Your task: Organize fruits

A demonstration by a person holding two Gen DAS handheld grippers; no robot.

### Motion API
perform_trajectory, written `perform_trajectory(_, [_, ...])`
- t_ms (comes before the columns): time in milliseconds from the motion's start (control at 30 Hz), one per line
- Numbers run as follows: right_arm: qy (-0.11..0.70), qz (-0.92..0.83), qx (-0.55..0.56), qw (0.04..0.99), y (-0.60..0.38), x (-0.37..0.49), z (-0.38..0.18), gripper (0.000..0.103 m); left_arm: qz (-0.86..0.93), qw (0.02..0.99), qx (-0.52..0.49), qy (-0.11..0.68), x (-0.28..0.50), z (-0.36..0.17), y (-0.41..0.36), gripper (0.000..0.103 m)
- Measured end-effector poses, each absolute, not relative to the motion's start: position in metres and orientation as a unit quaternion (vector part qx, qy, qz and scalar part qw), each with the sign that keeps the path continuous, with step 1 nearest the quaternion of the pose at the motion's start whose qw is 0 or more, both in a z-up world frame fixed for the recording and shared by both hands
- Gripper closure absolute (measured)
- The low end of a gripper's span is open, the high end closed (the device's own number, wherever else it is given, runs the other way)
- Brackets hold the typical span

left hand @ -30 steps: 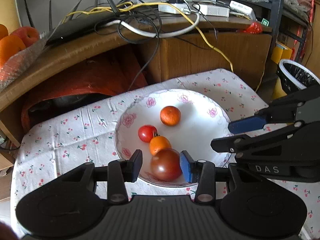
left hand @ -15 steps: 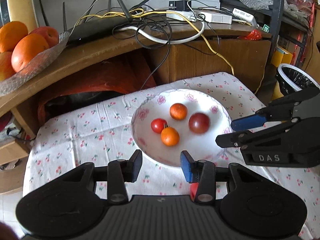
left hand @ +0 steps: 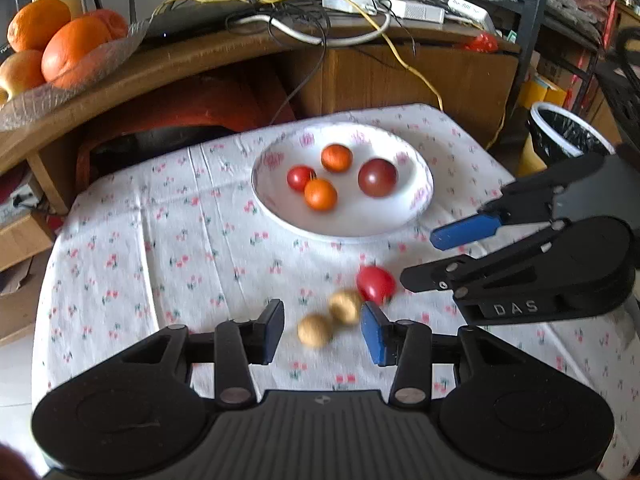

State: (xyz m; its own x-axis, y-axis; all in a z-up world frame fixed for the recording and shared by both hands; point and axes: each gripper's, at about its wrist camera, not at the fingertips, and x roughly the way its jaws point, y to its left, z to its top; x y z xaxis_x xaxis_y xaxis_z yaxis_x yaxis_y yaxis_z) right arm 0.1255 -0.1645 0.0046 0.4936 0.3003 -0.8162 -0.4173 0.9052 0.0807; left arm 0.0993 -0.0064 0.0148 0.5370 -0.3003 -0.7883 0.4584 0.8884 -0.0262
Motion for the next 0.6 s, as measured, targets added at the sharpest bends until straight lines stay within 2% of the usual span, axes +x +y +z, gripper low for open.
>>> perform_trajectory(333, [0.469,0.233,-0.094,0.847,-0.154,0.132,-0.014,0.066,-0.227,0.861,0.119,0.44,0.087,-0.012,0.007,0.052])
perform_trajectory(600, [0.468,0.252,-0.101,0.841,-0.151,0.136,-0.023,0.066,-0.236,0.868,0.118,0.421,0.089,-0.007,0.028,0.052])
